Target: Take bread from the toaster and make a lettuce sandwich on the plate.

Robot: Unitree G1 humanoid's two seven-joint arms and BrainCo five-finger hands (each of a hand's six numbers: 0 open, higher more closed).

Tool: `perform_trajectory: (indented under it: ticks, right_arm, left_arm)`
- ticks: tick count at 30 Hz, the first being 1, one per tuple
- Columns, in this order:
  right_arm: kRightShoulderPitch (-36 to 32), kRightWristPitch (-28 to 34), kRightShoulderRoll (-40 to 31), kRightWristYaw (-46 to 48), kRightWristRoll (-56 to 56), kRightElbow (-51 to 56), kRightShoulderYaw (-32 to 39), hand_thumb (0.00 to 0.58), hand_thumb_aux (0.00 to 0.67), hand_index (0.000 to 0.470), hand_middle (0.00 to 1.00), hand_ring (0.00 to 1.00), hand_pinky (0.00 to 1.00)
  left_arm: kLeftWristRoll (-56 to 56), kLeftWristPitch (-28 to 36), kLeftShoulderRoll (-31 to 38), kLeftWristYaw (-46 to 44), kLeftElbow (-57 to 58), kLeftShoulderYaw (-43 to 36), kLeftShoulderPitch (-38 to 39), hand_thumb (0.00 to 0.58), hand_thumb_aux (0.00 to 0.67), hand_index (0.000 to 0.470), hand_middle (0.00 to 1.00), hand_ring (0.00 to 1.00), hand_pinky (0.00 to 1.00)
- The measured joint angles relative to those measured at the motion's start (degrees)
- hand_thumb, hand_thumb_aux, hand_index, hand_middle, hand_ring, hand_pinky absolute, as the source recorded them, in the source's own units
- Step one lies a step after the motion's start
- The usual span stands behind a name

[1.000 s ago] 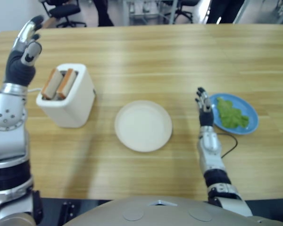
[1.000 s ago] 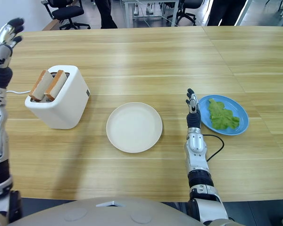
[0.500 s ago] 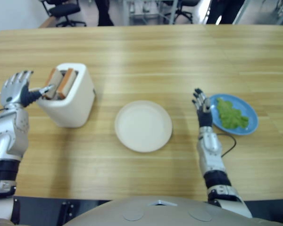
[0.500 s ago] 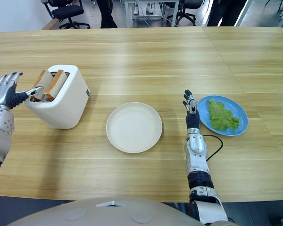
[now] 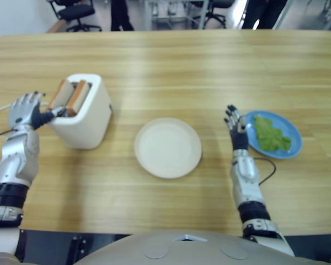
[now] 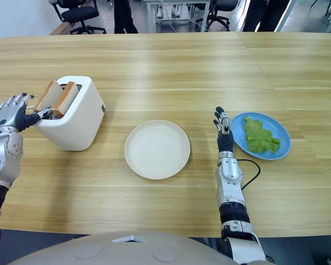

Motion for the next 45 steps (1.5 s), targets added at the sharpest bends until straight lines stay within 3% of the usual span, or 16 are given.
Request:
perform_trajectory:
  ticks: [12, 20, 25, 31, 37, 45]
  right_arm:
    - [-0.1, 0.8, -0.1, 0.4, 0.3, 2.7, -0.2, 0.000, 0.000, 0.000, 0.00, 0.00, 0.00]
    - [-0.4, 0.9, 0.0, 0.9, 0.3, 3.4, -1.2, 0.000, 0.000, 0.000, 0.00, 0.00, 0.00]
    - [-0.6, 0.9, 0.4, 1.2, 0.3, 4.3, -1.2, 0.000, 0.000, 0.000, 0.00, 0.00, 0.00]
    - [-0.8, 1.0, 0.4, 1.6, 0.3, 4.6, -1.3, 0.000, 0.000, 0.000, 0.00, 0.00, 0.00]
    - [-1.2, 1.1, 0.3, 2.0, 0.3, 5.1, -1.3, 0.000, 0.000, 0.000, 0.00, 0.00, 0.00]
    - [-1.6, 1.1, 0.3, 2.2, 0.3, 5.8, -1.3, 0.000, 0.000, 0.000, 0.00, 0.00, 0.00]
  left_arm:
    - [0.9, -0.5, -2.0, 7.7, -11.9, 1.8, 2.6, 0.580, 0.670, 0.460, 1.00, 1.00, 1.00]
    - [0.9, -1.3, -2.0, 13.8, -22.9, 11.7, 4.6, 0.580, 0.670, 0.460, 1.00, 1.00, 1.00]
    - [-3.3, -6.0, -3.8, 14.9, -32.4, 17.7, 4.5, 0.580, 0.670, 0.460, 1.00, 1.00, 1.00]
    - [-22.5, -12.6, -12.2, 2.7, -36.2, 13.2, 1.9, 0.580, 0.670, 0.460, 1.00, 1.00, 1.00]
    - [-44.0, -12.7, -24.7, -14.5, -31.2, 2.7, 1.4, 0.580, 0.670, 0.460, 1.00, 1.00, 1.00]
    - [-44.3, -10.8, -29.1, -26.7, -14.2, -11.1, 1.9, 0.580, 0.670, 0.460, 1.00, 1.00, 1.00]
